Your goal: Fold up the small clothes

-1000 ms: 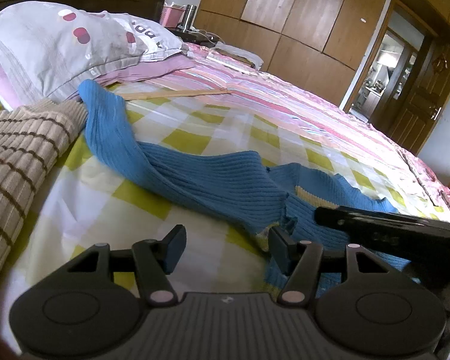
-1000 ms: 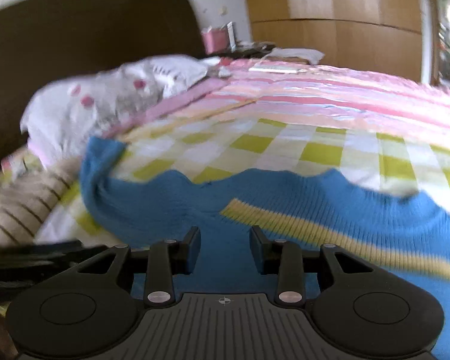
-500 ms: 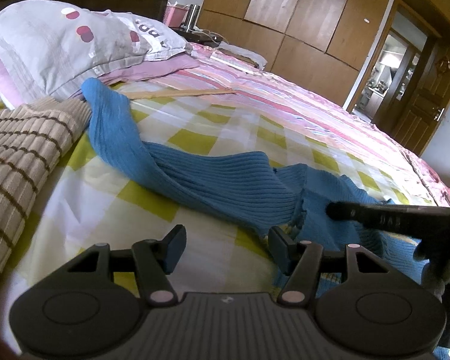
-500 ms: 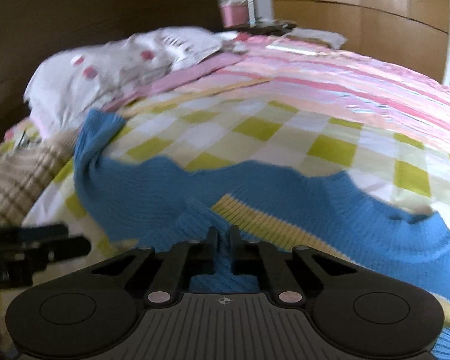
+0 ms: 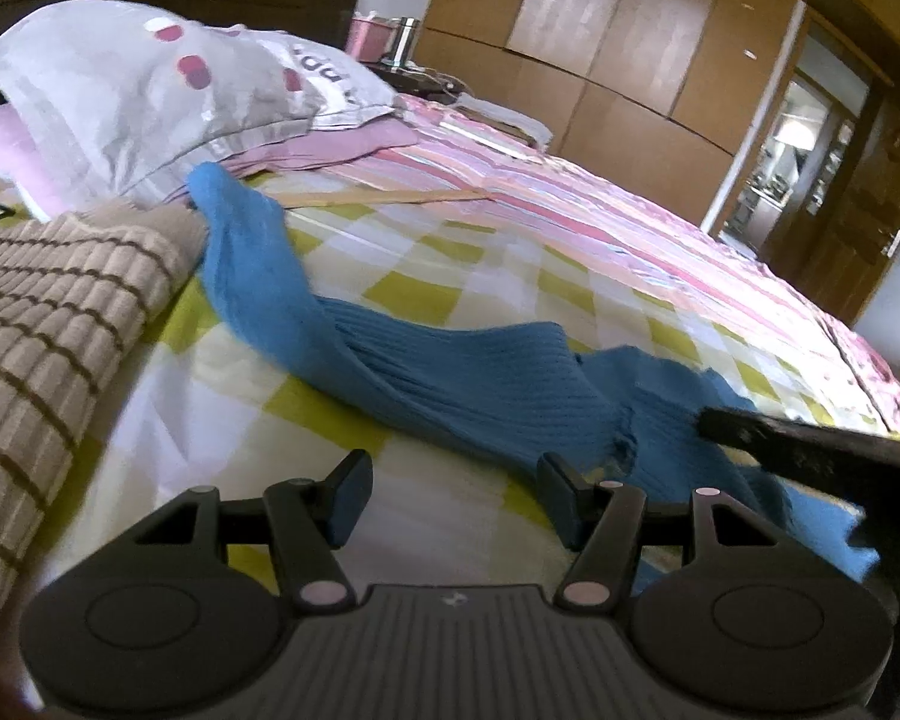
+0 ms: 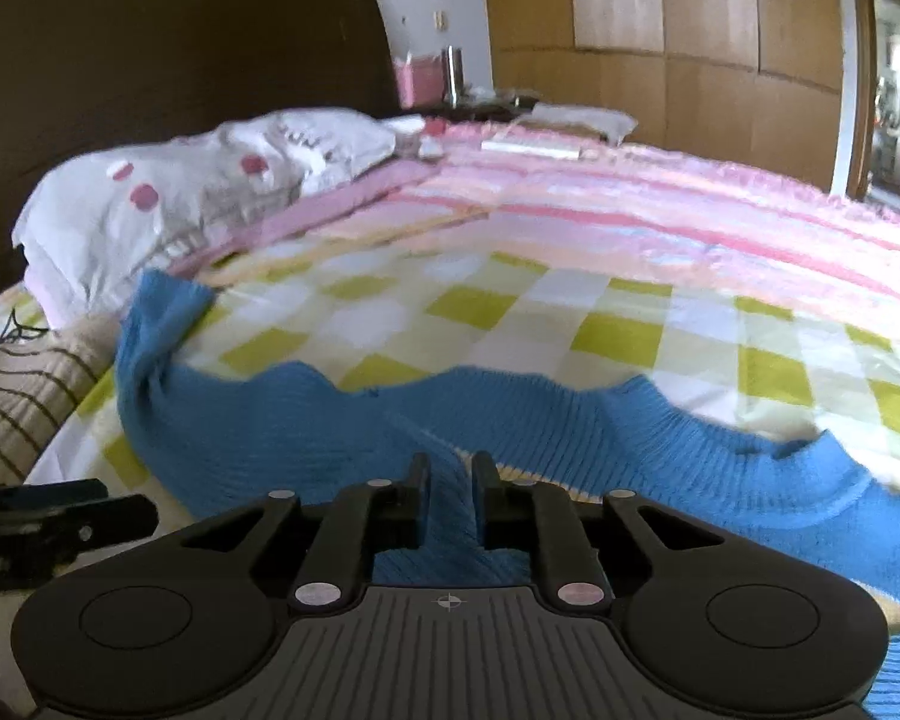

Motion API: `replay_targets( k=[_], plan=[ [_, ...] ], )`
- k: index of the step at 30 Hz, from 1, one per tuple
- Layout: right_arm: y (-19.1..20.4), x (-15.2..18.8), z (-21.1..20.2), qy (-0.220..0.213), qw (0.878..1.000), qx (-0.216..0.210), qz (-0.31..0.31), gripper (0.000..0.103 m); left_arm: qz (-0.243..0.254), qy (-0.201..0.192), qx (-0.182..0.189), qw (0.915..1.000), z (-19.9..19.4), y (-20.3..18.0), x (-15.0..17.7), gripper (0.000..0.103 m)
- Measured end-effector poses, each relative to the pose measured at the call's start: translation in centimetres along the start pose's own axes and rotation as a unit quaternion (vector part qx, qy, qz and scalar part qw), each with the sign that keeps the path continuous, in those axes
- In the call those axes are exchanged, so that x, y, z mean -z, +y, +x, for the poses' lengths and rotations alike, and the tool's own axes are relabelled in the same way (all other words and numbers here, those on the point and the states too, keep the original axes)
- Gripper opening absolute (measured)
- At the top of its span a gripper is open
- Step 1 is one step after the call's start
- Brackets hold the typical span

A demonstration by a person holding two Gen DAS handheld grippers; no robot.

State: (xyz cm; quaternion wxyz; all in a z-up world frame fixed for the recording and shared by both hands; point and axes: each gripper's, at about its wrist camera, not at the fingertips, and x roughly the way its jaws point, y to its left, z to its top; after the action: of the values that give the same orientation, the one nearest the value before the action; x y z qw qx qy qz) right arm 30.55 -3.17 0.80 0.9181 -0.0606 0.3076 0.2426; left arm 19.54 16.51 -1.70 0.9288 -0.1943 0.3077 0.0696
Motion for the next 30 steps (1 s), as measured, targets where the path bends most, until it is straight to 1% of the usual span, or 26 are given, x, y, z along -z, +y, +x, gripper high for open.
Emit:
replay_targets(
  k=[2,4,5,7,10,13,15,17,19,21,25,27,29,30],
  plan=[
    [0.4,0.4,-0.4,-0.001,1.000,-0.002,-0.010,0.017,-0.008,-0.002,-0.005,1.0000,0.1,0.4,-0.2,0.065],
    [0.6,1.0,-0.1,0.020,1.000,-0.004,-0.015,0.019,-0.010,-0.009,-0.014,0.9998,0.1,0.8,-0.3,0.065],
    [0.7,1.3,-0.1,0.023,1.000,0.000,-0.018,0.019,-0.012,-0.012,-0.017,0.9997,0.1,1.0,-0.4,0.065],
    [0.7,1.8,-0.6,0.017,1.000,0.005,-0.007,0.020,-0.023,-0.017,-0.022,0.9994,0.2,1.6,-0.9,0.065],
    [0.6,2.3,-1.5,0.007,1.000,-0.006,0.025,0.022,-0.055,-0.024,-0.040,0.9974,0.5,2.9,-1.9,0.065],
    [1.0,2.9,-2.0,0.003,1.000,-0.011,0.024,0.022,-0.071,-0.034,-0.062,0.9950,1.2,4.0,-3.5,0.065],
    [1.1,3.0,-2.2,0.003,1.000,-0.015,0.024,0.022,-0.062,-0.042,-0.081,0.9939,1.9,4.2,-4.6,0.065],
    [1.1,3.1,-2.4,0.004,0.999,-0.022,0.031,0.022,-0.051,-0.038,-0.100,0.9929,3.2,4.5,-5.9,0.065],
    [1.1,3.2,-2.5,0.005,0.999,-0.029,0.038,0.022,-0.045,-0.033,-0.109,0.9924,4.5,4.6,-6.7,0.065],
    [1.2,3.3,-2.3,0.009,0.999,-0.034,0.041,0.023,-0.033,-0.026,-0.123,0.9916,5.5,4.5,-7.0,0.065],
    [1.5,3.8,-1.8,0.017,0.998,-0.040,0.043,0.023,-0.005,0.004,-0.159,0.9873,7.8,4.2,-6.7,0.064],
    [1.6,3.8,-1.8,0.017,0.998,-0.040,0.043,0.023,0.000,-0.008,-0.168,0.9858,7.7,4.3,-6.3,0.056],
    [1.6,3.7,-1.9,0.018,0.998,-0.043,0.045,0.023,-0.019,-0.014,-0.171,0.9851,7.1,4.7,-6.2,0.033],
    [1.6,3.6,-1.9,0.019,0.998,-0.044,0.047,0.023,-0.040,-0.015,-0.162,0.9858,6.8,5.2,-6.1,0.029]
  ],
)
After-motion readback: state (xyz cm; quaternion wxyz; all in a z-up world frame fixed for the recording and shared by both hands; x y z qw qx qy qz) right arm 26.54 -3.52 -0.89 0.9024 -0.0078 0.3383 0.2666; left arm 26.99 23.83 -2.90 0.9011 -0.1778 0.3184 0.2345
